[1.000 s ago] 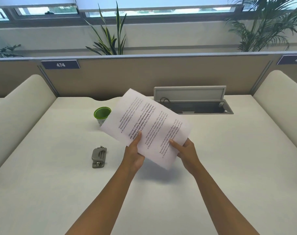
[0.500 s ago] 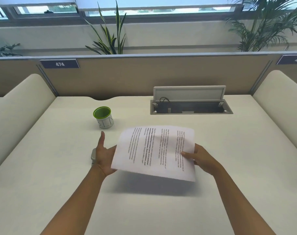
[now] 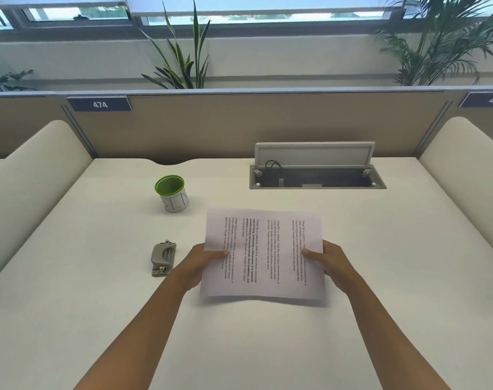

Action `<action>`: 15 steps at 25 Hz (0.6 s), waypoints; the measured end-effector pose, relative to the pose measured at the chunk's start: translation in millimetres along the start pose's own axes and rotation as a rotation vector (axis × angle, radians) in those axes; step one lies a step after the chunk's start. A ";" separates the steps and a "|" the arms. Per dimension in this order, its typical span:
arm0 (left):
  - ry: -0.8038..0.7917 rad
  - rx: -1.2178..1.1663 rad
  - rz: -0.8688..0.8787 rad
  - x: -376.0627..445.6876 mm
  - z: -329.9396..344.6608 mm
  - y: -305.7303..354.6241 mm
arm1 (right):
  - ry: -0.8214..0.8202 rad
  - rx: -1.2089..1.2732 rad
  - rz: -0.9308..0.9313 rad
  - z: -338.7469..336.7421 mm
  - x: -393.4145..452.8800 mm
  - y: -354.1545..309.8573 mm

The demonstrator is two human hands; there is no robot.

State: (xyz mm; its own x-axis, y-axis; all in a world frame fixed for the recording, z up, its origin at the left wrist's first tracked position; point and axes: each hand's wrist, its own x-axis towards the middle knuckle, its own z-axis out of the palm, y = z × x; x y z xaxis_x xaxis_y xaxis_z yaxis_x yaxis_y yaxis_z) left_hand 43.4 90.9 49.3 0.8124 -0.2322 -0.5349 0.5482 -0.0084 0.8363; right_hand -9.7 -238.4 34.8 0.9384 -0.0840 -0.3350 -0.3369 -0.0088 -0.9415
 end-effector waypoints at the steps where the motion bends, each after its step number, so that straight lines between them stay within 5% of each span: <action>1: -0.011 -0.005 -0.001 0.3 -0.5 0.1 | 0.011 0.002 -0.004 -1.1 0.5 0.4; 15: 0.024 0.030 0.351 4.5 2.8 15.5 | 0.181 0.016 -0.304 5.8 0.3 -18.8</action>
State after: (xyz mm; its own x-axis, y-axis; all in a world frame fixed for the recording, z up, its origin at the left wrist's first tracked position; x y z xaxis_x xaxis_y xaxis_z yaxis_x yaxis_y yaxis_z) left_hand 55.1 87.0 60.2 0.9548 -0.2035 -0.2168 0.2292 0.0392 0.9726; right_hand -2.7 -232.5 52.2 0.9665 -0.2553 -0.0283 -0.0413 -0.0455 -0.9981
